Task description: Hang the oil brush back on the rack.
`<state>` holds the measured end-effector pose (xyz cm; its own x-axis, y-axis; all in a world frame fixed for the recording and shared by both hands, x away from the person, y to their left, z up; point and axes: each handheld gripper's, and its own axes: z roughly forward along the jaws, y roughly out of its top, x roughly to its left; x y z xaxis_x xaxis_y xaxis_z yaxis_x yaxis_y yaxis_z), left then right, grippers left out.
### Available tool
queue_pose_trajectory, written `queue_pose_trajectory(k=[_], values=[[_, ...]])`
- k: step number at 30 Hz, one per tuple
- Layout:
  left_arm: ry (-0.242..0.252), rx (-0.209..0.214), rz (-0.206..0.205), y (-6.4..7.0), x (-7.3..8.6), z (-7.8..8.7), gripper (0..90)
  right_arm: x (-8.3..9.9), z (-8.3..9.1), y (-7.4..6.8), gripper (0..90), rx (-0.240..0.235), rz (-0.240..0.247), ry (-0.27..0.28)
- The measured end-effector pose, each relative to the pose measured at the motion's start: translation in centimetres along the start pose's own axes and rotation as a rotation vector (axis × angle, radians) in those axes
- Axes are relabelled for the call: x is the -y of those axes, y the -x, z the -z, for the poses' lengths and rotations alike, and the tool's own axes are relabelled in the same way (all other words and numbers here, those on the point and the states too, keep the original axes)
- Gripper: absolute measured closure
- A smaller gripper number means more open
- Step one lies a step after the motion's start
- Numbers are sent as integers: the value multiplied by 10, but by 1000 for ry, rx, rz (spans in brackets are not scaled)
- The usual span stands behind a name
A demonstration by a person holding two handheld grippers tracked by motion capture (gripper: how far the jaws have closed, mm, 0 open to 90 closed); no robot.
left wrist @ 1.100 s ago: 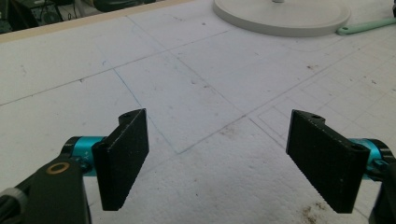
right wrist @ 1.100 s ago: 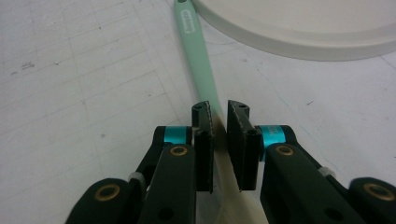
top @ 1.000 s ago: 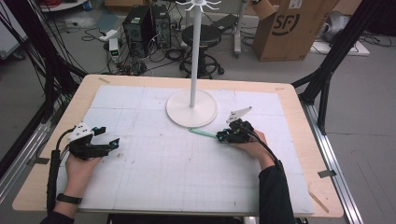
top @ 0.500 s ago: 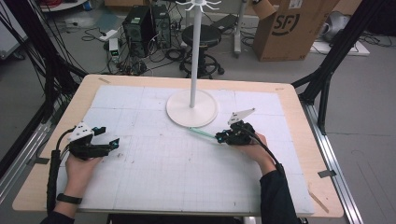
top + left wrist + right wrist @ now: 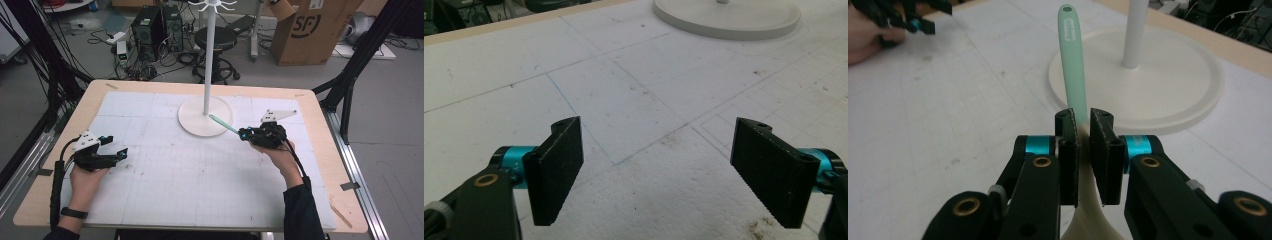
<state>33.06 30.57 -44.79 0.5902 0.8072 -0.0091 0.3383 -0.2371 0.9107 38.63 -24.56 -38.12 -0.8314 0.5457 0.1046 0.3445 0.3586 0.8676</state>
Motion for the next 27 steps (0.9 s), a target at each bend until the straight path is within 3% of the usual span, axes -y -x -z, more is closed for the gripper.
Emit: queue_pose_trajectory(k=[6, 18, 27], values=[[6, 6, 3, -1, 0, 0, 210, -20, 19, -5, 828, 31, 0, 52], [8, 9, 4, -1, 0, 1, 207, -80, 59, -18, 828, 72, 7, 170], [8, 10, 6, -1, 0, 1, 207, -119, 81, -27, 828, 96, 19, 209]])
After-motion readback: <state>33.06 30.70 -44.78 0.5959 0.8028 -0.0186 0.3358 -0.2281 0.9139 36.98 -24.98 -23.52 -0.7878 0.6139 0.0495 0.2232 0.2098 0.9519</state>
